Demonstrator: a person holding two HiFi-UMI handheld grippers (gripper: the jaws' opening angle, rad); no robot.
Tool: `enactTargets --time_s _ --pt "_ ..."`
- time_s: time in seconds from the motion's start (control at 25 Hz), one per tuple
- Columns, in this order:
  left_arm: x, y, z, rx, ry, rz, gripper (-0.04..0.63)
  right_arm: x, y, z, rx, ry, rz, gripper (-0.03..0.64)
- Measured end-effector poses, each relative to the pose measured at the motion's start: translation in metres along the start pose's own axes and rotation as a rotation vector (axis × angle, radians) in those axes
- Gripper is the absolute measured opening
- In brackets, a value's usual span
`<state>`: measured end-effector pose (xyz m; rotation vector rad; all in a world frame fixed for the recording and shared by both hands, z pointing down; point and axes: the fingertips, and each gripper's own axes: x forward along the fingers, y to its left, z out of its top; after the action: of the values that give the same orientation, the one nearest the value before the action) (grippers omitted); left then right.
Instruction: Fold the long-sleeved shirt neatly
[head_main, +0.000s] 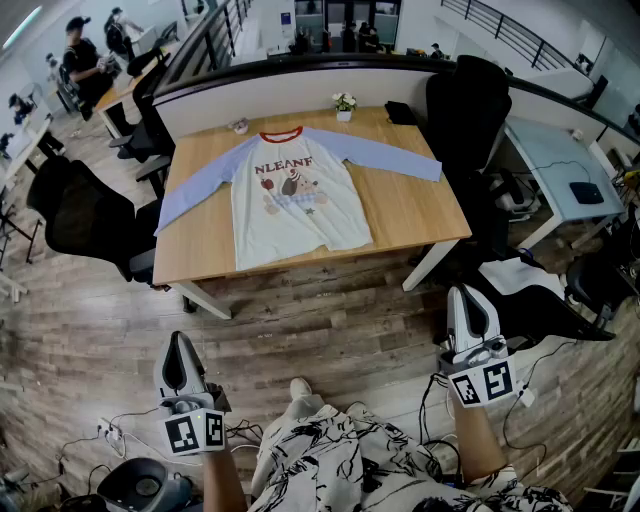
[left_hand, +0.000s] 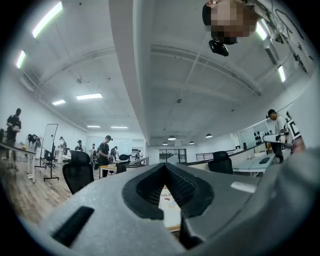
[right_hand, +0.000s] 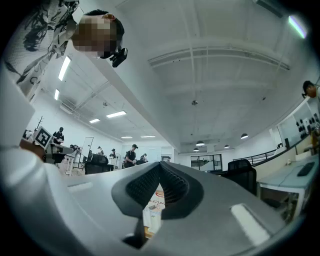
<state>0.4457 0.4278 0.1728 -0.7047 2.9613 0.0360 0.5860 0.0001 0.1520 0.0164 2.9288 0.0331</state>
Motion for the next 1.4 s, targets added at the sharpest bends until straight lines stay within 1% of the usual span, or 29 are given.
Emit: enactTargets --time_s 0.12,0.36,0.44,0.52,0.6,0.68,0.8,0.84,0.88,0.92,0.96,1.04,1.16,1.24,1.32,1.4 --pt "0.001 -0.004 0.002 -0.009 -0.003 -0.012 0.0 0.002 -0.001 -0.001 0.001 0.006 -0.001 0.0" --pt "0.004 -0.011 0.0 0.012 0.01 -0.032 0.0 0.004 0.001 -0.002 -0.008 0.015 -0.001 0.0" --pt "0.005 -0.014 0.0 0.02 0.017 -0.054 0.0 0.004 0.001 -0.001 0.011 0.003 -0.01 0.0" --pt "0.005 -0.016 0.002 0.019 0.012 -0.061 0.0 0.003 -0.001 -0.001 0.053 -0.017 -0.02 0.0" --pt "0.005 -0.016 0.001 0.0 0.018 -0.049 0.002 0.003 -0.002 -0.004 0.073 -0.014 -0.021 0.0" --pt "0.006 -0.015 -0.003 -0.006 0.031 -0.033 0.003 0.002 -0.002 -0.007 0.065 -0.002 -0.02 0.002" --pt "0.006 -0.013 -0.003 0.06 0.032 0.006 0.003 0.003 -0.002 -0.009 0.052 -0.003 -0.022 0.002" --pt "0.006 -0.012 -0.002 0.076 0.028 0.012 0.027 0.003 -0.002 -0.008 0.05 -0.006 -0.021 0.003" --pt "0.006 -0.012 -0.001 0.08 0.026 0.013 0.083 0.003 -0.002 -0.008 0.048 -0.008 -0.019 0.025" --pt "0.006 -0.011 -0.001 0.076 0.025 0.013 0.139 0.004 -0.002 -0.007 0.047 -0.009 -0.017 0.07" --pt "0.007 -0.009 -0.001 0.07 0.026 0.014 0.179 0.005 -0.001 -0.006 0.047 -0.011 -0.016 0.111" --pt "0.008 -0.006 -0.001 0.062 0.026 0.02 0.238 0.006 -0.001 -0.005 0.052 -0.015 -0.015 0.162" --pt "0.01 -0.003 -0.001 0.056 0.028 0.02 0.321 0.007 -0.002 -0.005 0.068 -0.021 -0.015 0.283" --pt "0.015 -0.002 -0.003 0.049 0.026 0.022 0.393 0.009 -0.002 -0.007 0.081 -0.02 -0.007 0.339" --pt "0.019 0.001 -0.004 0.044 0.019 0.039 0.481 0.013 0.0 -0.01 0.087 -0.01 0.006 0.375" --pt "0.023 0.006 -0.006 0.037 0.012 0.056 0.565 0.018 0.003 -0.014 0.085 0.003 0.017 0.427"
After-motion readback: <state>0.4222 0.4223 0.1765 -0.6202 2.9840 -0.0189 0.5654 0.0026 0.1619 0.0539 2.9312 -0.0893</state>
